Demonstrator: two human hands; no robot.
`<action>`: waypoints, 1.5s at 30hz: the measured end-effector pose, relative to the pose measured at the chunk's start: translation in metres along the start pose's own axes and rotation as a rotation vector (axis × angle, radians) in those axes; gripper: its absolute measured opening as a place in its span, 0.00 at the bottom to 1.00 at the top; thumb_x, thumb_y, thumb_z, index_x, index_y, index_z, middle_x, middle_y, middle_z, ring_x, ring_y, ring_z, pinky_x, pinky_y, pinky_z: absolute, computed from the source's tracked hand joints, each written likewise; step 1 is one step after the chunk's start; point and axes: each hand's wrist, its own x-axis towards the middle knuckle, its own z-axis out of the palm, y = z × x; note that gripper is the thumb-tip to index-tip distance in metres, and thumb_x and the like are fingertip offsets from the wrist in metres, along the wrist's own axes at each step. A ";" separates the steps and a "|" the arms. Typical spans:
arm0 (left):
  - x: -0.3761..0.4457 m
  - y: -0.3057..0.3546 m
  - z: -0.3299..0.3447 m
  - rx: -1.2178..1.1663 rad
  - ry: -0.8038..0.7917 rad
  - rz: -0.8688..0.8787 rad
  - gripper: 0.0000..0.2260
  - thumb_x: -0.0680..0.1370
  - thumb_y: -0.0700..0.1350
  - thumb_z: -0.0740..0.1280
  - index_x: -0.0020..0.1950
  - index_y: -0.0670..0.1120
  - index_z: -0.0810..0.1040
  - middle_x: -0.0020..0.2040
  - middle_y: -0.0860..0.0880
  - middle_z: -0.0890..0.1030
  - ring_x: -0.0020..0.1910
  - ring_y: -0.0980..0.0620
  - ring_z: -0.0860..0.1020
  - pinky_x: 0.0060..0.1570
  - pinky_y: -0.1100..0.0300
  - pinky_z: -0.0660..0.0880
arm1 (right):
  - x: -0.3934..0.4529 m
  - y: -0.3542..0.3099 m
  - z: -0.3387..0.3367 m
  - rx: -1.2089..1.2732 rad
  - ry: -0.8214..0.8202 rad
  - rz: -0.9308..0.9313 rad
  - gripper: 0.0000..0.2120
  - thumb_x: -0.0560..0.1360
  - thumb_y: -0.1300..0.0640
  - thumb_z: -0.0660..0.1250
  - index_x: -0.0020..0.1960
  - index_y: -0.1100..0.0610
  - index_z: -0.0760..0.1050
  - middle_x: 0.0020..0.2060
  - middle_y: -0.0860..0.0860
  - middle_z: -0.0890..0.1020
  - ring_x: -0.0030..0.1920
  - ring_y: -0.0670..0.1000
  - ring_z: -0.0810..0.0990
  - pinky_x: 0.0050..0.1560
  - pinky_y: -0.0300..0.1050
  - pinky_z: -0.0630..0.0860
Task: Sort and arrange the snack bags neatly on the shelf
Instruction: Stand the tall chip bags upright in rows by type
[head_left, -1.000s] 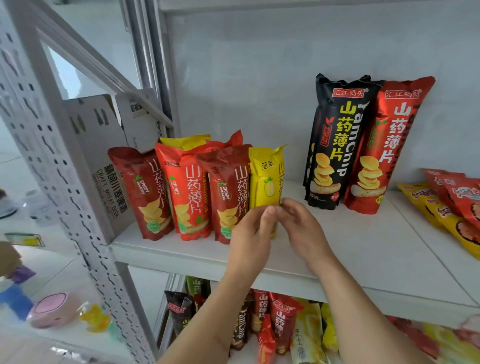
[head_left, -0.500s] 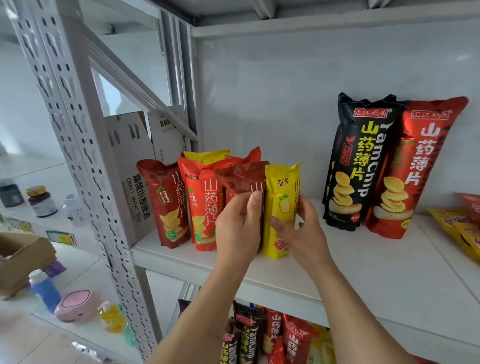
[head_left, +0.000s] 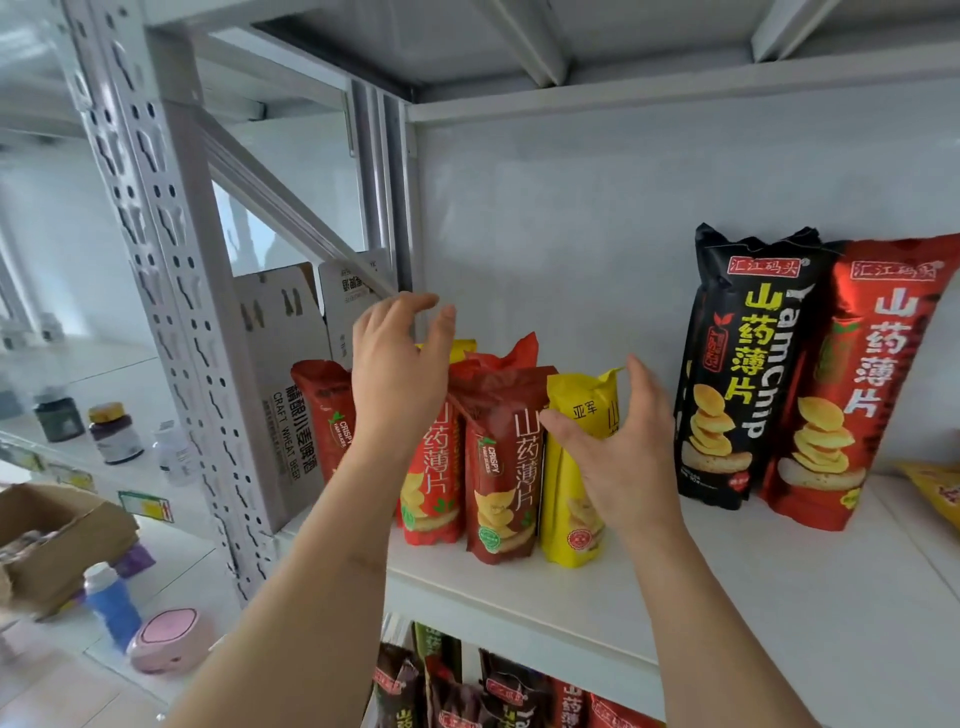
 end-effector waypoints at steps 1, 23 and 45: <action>0.011 -0.008 -0.002 0.063 -0.049 0.003 0.17 0.82 0.56 0.61 0.66 0.49 0.78 0.66 0.52 0.76 0.72 0.50 0.65 0.66 0.58 0.62 | 0.001 -0.001 0.002 0.011 0.002 0.013 0.49 0.67 0.36 0.74 0.79 0.49 0.52 0.78 0.48 0.57 0.77 0.50 0.55 0.76 0.54 0.59; 0.120 -0.050 0.011 0.495 -0.843 0.043 0.13 0.81 0.49 0.67 0.62 0.46 0.80 0.62 0.46 0.80 0.62 0.46 0.76 0.57 0.55 0.71 | -0.018 0.019 0.036 0.190 -0.025 0.213 0.60 0.56 0.34 0.79 0.78 0.41 0.48 0.73 0.45 0.66 0.72 0.48 0.67 0.71 0.55 0.68; 0.102 0.063 0.048 -0.035 0.089 0.441 0.11 0.82 0.47 0.63 0.55 0.44 0.83 0.54 0.45 0.80 0.55 0.41 0.74 0.46 0.58 0.64 | -0.017 0.057 -0.011 0.195 -0.010 0.147 0.48 0.63 0.48 0.81 0.75 0.40 0.58 0.61 0.30 0.72 0.63 0.44 0.75 0.66 0.47 0.72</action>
